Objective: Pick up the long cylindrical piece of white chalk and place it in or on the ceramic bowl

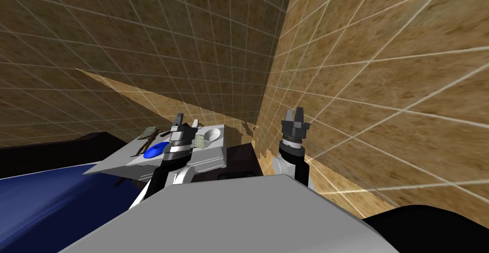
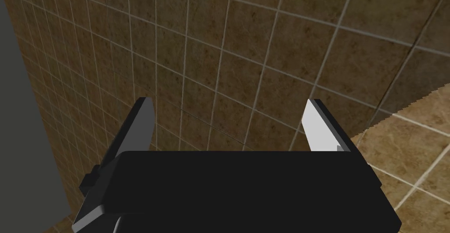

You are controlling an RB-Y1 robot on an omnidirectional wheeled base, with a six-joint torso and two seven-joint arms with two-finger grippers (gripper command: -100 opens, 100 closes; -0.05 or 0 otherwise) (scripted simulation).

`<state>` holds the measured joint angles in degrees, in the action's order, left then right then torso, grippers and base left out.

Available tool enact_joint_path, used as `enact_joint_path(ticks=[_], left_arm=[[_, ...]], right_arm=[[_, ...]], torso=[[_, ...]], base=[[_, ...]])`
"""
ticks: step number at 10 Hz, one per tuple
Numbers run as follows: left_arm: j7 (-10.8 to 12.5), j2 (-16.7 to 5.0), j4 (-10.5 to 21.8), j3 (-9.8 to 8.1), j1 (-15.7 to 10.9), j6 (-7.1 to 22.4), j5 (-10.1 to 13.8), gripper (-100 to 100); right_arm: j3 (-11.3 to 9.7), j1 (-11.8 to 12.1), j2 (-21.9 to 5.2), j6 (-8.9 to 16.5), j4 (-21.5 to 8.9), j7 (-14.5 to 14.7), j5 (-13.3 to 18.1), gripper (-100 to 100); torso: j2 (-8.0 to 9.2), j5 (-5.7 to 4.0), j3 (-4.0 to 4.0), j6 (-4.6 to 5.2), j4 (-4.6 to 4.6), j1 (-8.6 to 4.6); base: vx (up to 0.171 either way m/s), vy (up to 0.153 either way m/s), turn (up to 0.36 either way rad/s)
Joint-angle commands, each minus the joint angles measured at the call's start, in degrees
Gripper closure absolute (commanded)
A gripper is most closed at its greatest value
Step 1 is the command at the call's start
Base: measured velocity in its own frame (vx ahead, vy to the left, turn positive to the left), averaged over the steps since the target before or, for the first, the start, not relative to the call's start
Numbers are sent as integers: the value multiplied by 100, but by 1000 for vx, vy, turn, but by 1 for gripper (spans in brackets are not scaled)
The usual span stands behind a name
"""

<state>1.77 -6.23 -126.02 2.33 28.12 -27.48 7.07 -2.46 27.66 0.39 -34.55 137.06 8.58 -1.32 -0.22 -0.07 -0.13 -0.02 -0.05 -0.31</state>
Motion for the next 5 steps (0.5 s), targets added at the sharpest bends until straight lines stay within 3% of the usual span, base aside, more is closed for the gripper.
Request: enact_joint_path(ticks=[1, 5], left_arm=[[96, -175, 179, -96, -69, 82, 52, -100], [304, -356, 649, -305, -270, 325, 164, -100]], right_arm=[[0, 0, 0, 0, 0, 0, 0, 0], [0, 0, 0, 0, 0, 0, 0, 0]], torso=[[0, 0, 0, 0, 0, 0], [-8, -2, -5, 0, -2, -7]], base=[[66, -99, 166], [66, -111, 187]])
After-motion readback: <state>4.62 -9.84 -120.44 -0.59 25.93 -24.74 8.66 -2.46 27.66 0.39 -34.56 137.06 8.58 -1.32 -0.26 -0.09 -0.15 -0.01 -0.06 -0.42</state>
